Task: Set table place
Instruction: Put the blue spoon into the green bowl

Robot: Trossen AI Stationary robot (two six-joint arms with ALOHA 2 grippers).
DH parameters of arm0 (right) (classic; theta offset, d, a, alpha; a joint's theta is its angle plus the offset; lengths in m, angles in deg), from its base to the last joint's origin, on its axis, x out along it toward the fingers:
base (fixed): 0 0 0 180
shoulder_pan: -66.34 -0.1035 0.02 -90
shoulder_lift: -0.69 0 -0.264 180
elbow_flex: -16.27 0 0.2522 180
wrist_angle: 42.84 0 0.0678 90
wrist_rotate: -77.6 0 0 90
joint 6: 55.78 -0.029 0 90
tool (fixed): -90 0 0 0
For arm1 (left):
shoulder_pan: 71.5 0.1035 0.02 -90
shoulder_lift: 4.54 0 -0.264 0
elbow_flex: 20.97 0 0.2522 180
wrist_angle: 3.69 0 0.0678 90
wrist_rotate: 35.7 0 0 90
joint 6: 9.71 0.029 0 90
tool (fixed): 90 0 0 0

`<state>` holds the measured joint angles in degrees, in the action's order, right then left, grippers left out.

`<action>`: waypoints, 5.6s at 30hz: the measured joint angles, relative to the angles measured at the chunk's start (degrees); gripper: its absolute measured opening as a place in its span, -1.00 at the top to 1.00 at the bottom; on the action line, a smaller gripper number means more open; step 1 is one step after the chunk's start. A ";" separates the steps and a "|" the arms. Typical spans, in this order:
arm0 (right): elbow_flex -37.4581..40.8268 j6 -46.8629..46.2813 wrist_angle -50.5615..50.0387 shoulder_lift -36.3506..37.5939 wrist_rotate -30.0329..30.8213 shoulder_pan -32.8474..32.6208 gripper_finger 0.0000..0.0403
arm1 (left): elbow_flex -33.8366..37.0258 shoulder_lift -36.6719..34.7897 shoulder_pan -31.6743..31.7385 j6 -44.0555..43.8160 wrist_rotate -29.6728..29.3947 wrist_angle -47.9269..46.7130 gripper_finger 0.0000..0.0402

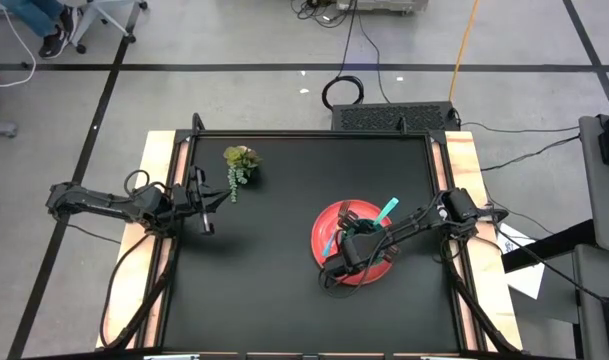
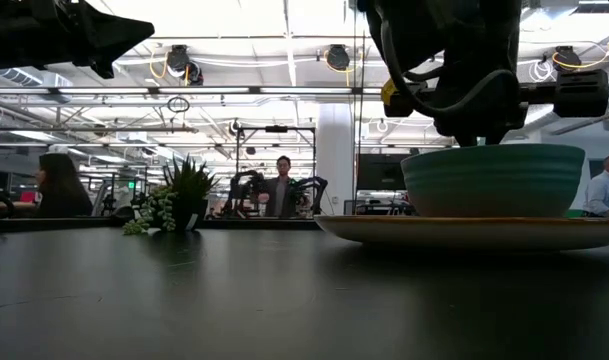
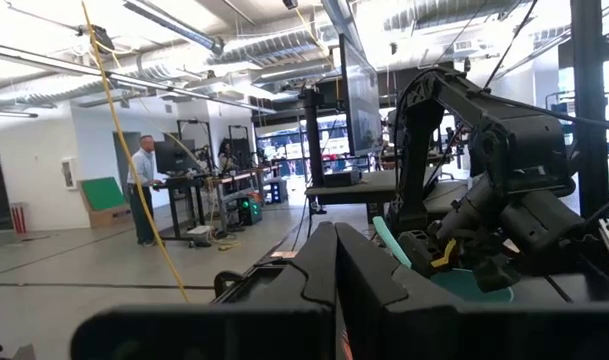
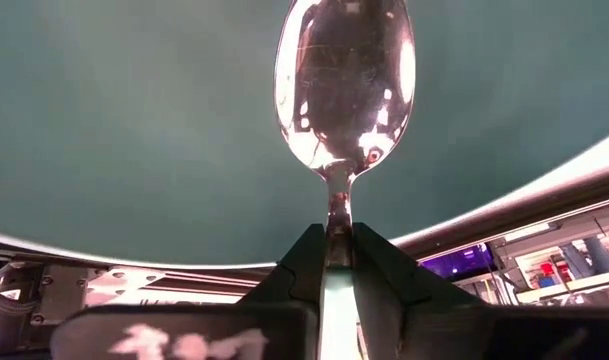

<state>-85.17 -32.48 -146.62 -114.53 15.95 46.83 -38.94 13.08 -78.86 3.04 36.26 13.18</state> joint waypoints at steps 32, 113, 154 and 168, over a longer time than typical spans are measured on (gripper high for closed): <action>0.02 3.40 0.00 0.00 -1.87 0.40 0.86 | 0.00 0.00 0.00 -0.15 0.16 0.00 0.96; -5.07 1.55 7.24 0.02 -15.43 4.25 0.86 | 0.00 -0.02 0.00 -0.20 1.64 0.55 0.96; -5.07 2.71 9.84 0.00 -18.22 6.20 0.86 | 0.00 -0.02 0.00 0.07 1.63 0.50 0.96; -5.06 2.93 10.02 0.00 -19.69 6.79 0.86 | 0.00 -0.02 0.00 0.24 1.62 0.50 0.96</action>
<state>-90.23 -29.55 -136.59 -114.53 -3.74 53.61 -38.94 13.06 -78.86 3.28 37.88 13.68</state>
